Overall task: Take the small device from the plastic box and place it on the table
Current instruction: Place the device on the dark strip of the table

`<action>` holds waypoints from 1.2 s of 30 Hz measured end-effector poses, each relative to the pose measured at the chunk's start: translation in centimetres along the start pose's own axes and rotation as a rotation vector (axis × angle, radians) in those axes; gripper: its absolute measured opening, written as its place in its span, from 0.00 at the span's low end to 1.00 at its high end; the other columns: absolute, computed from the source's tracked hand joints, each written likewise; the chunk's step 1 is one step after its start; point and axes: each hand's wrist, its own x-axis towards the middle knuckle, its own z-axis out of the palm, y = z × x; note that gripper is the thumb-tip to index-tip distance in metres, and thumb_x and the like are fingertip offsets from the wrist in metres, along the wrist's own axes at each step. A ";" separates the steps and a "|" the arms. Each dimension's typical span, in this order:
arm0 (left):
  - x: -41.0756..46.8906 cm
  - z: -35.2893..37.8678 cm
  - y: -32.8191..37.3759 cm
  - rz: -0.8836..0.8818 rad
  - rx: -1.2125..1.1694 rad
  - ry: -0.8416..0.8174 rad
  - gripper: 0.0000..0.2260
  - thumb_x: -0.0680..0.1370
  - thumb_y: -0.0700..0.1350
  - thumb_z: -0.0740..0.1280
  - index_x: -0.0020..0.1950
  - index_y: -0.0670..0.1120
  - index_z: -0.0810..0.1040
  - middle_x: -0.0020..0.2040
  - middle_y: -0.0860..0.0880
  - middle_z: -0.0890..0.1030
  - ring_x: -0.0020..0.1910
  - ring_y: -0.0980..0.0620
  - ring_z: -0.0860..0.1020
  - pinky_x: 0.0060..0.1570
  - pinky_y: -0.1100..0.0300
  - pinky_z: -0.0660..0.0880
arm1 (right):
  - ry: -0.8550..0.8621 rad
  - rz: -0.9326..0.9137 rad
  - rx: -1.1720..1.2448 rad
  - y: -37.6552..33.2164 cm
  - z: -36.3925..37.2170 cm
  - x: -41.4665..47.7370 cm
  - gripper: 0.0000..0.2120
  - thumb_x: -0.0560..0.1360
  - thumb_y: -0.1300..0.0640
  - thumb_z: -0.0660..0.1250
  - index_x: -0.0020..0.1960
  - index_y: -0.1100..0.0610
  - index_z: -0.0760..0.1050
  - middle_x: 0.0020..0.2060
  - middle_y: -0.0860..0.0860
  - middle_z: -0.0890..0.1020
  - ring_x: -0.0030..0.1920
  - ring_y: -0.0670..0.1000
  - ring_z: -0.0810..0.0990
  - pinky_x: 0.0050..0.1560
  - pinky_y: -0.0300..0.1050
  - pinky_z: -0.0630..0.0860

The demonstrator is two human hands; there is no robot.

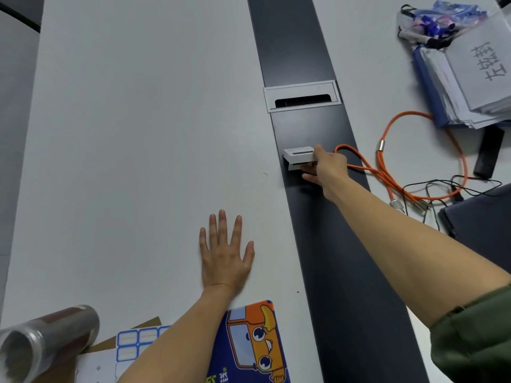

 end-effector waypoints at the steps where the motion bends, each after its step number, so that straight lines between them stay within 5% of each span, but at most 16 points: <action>1: 0.0 0.0 0.0 0.000 -0.002 0.002 0.30 0.79 0.61 0.50 0.79 0.51 0.55 0.80 0.43 0.52 0.79 0.43 0.49 0.75 0.42 0.50 | -0.001 0.001 -0.011 0.1 -0.1 0.0 0.12 0.82 0.50 0.60 0.55 0.59 0.72 0.50 0.55 0.81 0.50 0.54 0.84 0.44 0.45 0.83; 7: 0.0 -0.4 0.0 0.009 -0.018 0.004 0.29 0.79 0.61 0.46 0.79 0.52 0.53 0.80 0.44 0.50 0.80 0.44 0.47 0.76 0.44 0.47 | 0.017 -0.094 -0.326 2.8 -2.5 -1.5 0.12 0.82 0.51 0.60 0.54 0.60 0.76 0.46 0.56 0.80 0.52 0.57 0.83 0.53 0.55 0.82; 12: 0.3 -2.5 -0.1 0.037 -0.006 -0.225 0.28 0.81 0.59 0.44 0.79 0.53 0.41 0.80 0.45 0.38 0.79 0.44 0.37 0.76 0.44 0.39 | -0.112 -0.373 -0.894 5.0 -5.2 -6.3 0.18 0.81 0.52 0.61 0.68 0.59 0.74 0.61 0.56 0.81 0.60 0.56 0.80 0.62 0.53 0.76; 14: 1.0 -5.0 -0.3 0.079 0.010 -0.365 0.27 0.82 0.55 0.49 0.80 0.50 0.47 0.80 0.42 0.44 0.79 0.41 0.44 0.75 0.44 0.48 | -0.145 -0.438 -1.023 5.1 -5.6 -8.3 0.16 0.81 0.54 0.60 0.66 0.59 0.75 0.60 0.56 0.81 0.58 0.57 0.80 0.60 0.53 0.76; 16: 0.5 -8.4 -0.3 0.105 0.002 -0.429 0.23 0.82 0.51 0.52 0.77 0.46 0.59 0.77 0.40 0.60 0.74 0.40 0.61 0.70 0.45 0.61 | -0.156 -0.493 -1.128 4.9 -5.7 -10.8 0.14 0.81 0.56 0.60 0.62 0.61 0.76 0.56 0.58 0.83 0.54 0.58 0.82 0.57 0.55 0.79; 23: -5.8 -17.6 -0.3 0.127 -0.048 -0.306 0.19 0.82 0.51 0.57 0.70 0.45 0.70 0.67 0.43 0.74 0.63 0.42 0.74 0.58 0.50 0.71 | -0.102 -0.713 -1.270 3.4 -5.8 -20.5 0.16 0.79 0.52 0.60 0.63 0.56 0.77 0.57 0.57 0.81 0.55 0.59 0.80 0.55 0.53 0.77; 30: -14.9 -25.7 -3.2 0.158 0.052 -0.062 0.17 0.81 0.51 0.59 0.68 0.46 0.72 0.65 0.43 0.76 0.61 0.42 0.76 0.54 0.53 0.72 | 0.028 -0.920 -1.352 3.3 -6.5 -30.6 0.11 0.78 0.54 0.61 0.48 0.59 0.80 0.45 0.56 0.83 0.44 0.58 0.79 0.40 0.46 0.73; 36: -26.2 -32.2 -8.2 0.093 0.061 0.104 0.16 0.80 0.50 0.60 0.67 0.47 0.74 0.64 0.43 0.76 0.60 0.42 0.76 0.53 0.54 0.71 | 0.059 -1.070 -1.343 4.3 -5.8 -42.3 0.14 0.78 0.53 0.62 0.56 0.60 0.80 0.51 0.57 0.82 0.50 0.60 0.81 0.49 0.50 0.77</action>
